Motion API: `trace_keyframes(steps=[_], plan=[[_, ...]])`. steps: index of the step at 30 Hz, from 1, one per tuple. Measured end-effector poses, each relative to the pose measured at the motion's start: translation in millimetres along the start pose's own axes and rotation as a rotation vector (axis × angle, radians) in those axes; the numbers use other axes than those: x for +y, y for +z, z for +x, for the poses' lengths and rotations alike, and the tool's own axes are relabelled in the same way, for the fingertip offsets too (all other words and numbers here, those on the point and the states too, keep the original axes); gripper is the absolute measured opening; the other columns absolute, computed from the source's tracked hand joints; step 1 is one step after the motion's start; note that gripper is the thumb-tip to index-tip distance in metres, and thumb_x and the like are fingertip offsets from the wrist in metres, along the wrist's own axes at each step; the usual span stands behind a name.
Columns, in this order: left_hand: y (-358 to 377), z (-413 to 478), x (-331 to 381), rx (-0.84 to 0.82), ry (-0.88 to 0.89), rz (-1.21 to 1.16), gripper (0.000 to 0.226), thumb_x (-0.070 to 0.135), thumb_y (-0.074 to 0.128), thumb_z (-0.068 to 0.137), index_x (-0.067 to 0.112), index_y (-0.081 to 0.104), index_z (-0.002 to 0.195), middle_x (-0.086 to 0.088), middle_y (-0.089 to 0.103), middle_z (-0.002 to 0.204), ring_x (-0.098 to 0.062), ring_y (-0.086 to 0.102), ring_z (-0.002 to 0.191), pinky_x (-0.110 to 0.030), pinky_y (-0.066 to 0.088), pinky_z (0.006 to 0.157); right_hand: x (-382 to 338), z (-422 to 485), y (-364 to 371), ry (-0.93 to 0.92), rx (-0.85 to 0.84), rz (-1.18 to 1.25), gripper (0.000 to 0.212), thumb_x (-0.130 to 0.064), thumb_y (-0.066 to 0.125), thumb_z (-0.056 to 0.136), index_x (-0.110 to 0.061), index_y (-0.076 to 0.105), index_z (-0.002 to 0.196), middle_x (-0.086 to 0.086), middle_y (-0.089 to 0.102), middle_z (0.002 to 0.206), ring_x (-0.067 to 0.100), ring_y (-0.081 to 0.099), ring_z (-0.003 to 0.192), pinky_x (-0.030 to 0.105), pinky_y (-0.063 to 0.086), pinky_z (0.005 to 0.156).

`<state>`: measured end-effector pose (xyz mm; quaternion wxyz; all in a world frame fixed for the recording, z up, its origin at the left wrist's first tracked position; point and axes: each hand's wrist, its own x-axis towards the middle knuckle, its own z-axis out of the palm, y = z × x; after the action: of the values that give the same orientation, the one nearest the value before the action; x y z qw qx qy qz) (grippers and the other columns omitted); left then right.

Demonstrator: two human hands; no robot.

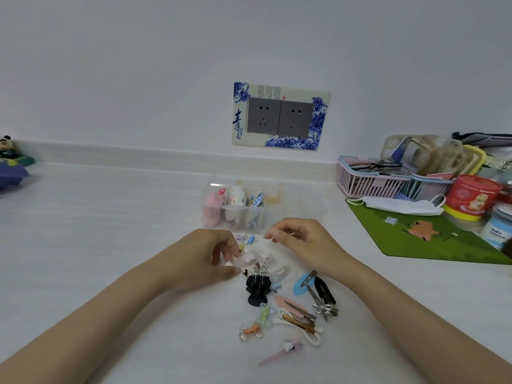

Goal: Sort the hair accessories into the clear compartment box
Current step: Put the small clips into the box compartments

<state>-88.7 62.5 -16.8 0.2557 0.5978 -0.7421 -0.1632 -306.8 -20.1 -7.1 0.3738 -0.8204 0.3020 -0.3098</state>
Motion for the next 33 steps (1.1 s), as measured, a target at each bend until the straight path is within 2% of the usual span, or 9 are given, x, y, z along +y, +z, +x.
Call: trace_keyframes(steps=[7,11,15,19,21,24,28,31,33], plan=[[-1,6,3,0.264,0.042,-0.215,0.016,0.027,0.075,0.076,0.028,0.062,0.067,0.008,0.064,0.063,-0.004,0.057,0.061,-0.023,0.049,0.059,-2,3,11,0.01,0.041,0.177,0.011,-0.021,0.065,0.085,-0.025,0.07,0.095,-0.008,0.073,0.093,0.004,0.067,0.091,0.016,0.051,0.082],[7,9,11,0.364,0.027,-0.319,0.016,0.036,0.076,0.073,0.024,0.067,0.067,0.014,0.065,0.058,-0.001,0.057,0.056,-0.012,0.043,0.053,-7,4,11,0.048,0.093,0.37,0.015,-0.016,0.068,0.082,-0.019,0.071,0.096,-0.005,0.074,0.09,0.005,0.068,0.084,0.017,0.053,0.071],[15,13,15,0.41,0.023,-0.378,0.018,0.04,0.075,0.072,0.025,0.068,0.067,0.009,0.07,0.066,-0.005,0.063,0.061,-0.014,0.045,0.053,-10,4,7,0.072,0.099,0.45,0.02,-0.013,0.071,0.078,-0.017,0.071,0.097,0.0,0.072,0.088,0.008,0.069,0.08,0.02,0.055,0.07],[22,19,14,0.412,0.033,-0.384,0.012,0.041,0.074,0.074,0.03,0.069,0.076,0.015,0.068,0.075,-0.003,0.063,0.073,-0.021,0.052,0.065,-15,7,-1,0.073,0.156,0.428,0.025,-0.01,0.07,0.078,-0.014,0.065,0.103,0.001,0.072,0.082,0.007,0.068,0.07,0.017,0.055,0.068],[22,20,9,0.368,0.071,-0.326,0.021,0.051,0.065,0.076,0.036,0.066,0.09,0.022,0.067,0.089,-0.001,0.061,0.089,-0.016,0.047,0.078,-17,16,-14,0.078,0.25,0.419,0.023,-0.014,0.07,0.079,-0.013,0.059,0.099,-0.001,0.074,0.078,0.007,0.068,0.066,0.016,0.055,0.066],[24,20,0,0.312,0.108,-0.172,0.028,0.058,0.05,0.079,0.044,0.057,0.102,0.03,0.059,0.102,0.008,0.052,0.102,-0.004,0.035,0.084,-17,42,-40,0.081,0.333,0.271,0.017,-0.021,0.069,0.081,-0.014,0.058,0.092,-0.001,0.072,0.08,0.005,0.065,0.065,0.018,0.052,0.067],[25,24,-14,0.341,0.102,-0.072,0.026,0.037,0.057,0.088,0.032,0.059,0.113,0.032,0.053,0.104,0.006,0.05,0.105,0.0,0.031,0.088,-4,73,-55,0.116,0.257,0.054,0.025,-0.029,0.07,0.081,-0.013,0.063,0.098,0.002,0.074,0.086,-0.004,0.064,0.068,0.013,0.048,0.069],[25,25,-18,0.349,0.109,-0.065,0.025,0.039,0.055,0.089,0.035,0.058,0.114,0.032,0.053,0.107,0.01,0.048,0.106,0.0,0.031,0.088,6,87,-50,0.157,0.119,-0.016,0.025,-0.033,0.07,0.08,-0.015,0.065,0.098,0.001,0.075,0.086,-0.005,0.065,0.072,0.016,0.045,0.07],[26,25,-19,0.336,0.106,-0.075,0.025,0.038,0.054,0.089,0.036,0.057,0.114,0.029,0.055,0.108,0.01,0.048,0.107,-0.001,0.032,0.089,11,91,-45,0.148,0.034,-0.094,0.02,-0.031,0.069,0.082,-0.016,0.069,0.095,0.002,0.074,0.088,0.002,0.063,0.076,0.021,0.044,0.075]])
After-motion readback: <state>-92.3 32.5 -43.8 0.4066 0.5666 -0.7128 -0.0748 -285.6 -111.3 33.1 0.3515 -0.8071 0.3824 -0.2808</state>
